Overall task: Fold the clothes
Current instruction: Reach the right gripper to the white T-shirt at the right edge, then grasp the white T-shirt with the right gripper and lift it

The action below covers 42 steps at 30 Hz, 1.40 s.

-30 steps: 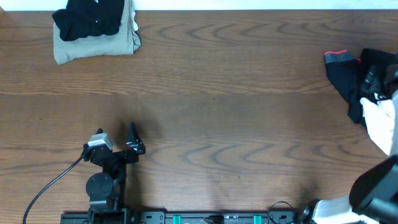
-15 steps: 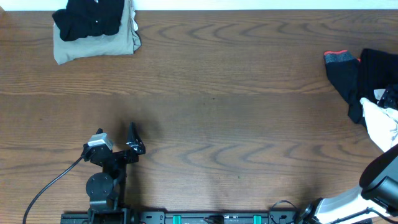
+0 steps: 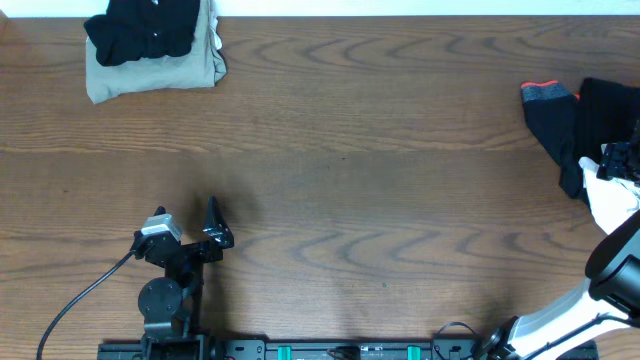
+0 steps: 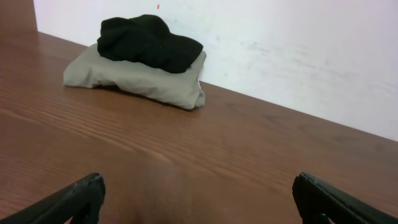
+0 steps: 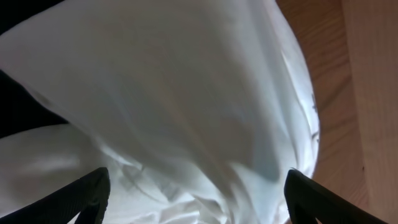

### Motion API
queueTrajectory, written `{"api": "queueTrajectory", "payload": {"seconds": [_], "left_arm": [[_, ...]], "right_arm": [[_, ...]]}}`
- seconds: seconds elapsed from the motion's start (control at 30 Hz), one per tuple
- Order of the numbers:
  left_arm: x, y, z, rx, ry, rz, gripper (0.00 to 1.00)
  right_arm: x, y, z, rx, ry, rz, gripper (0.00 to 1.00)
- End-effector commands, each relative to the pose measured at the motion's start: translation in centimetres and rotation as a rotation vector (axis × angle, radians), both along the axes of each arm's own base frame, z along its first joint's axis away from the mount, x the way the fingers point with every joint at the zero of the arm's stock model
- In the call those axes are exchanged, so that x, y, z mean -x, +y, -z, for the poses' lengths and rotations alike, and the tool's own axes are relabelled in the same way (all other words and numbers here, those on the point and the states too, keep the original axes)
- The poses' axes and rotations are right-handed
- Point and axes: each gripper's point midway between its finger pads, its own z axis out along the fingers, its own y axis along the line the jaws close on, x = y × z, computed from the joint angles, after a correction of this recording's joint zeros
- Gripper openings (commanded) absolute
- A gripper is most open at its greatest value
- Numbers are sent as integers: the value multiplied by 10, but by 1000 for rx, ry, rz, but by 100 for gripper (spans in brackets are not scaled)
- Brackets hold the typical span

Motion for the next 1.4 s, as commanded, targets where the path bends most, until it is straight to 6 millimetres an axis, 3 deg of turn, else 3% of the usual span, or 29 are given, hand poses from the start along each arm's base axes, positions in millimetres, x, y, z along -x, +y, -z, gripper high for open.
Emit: {"api": "queueTrajectory", "payload": {"seconds": [0.0, 0.1, 0.2, 0.27, 0.43, 0.57, 0.67, 0.87, 1.1, 1.23, 1.37], "left_arm": [[1, 3, 17, -17, 50, -15, 98], [1, 3, 17, -17, 50, -15, 98], [1, 3, 17, -17, 50, -15, 98], [1, 3, 17, -17, 50, -15, 98], [1, 3, 17, -17, 50, -15, 98], [1, 3, 17, -17, 50, -15, 98], [1, 3, 17, -17, 50, -15, 98], [1, 3, 17, -17, 50, -15, 98], [1, 3, 17, -17, 50, -15, 98], [1, 3, 17, -17, 50, -15, 98], [1, 3, 17, -17, 50, -15, 98]], "right_arm": [[3, -6, 13, -8, 47, -22, 87], [2, -8, 16, -4, 49, -20, 77], [2, -12, 13, 16, 47, -14, 52], [3, -13, 11, 25, 49, -10, 50], [2, -12, -1, 36, 20, 9, 23], [0, -12, -22, 61, -44, 46, 20], [-6, -5, -41, 38, -126, 40, 1], [-24, 23, -81, -67, -330, -10, 1], [-51, 85, -151, -269, -652, -125, 1], [-64, 152, -204, -468, -841, -305, 1], [-60, 222, -250, -677, -961, -467, 1]]}}
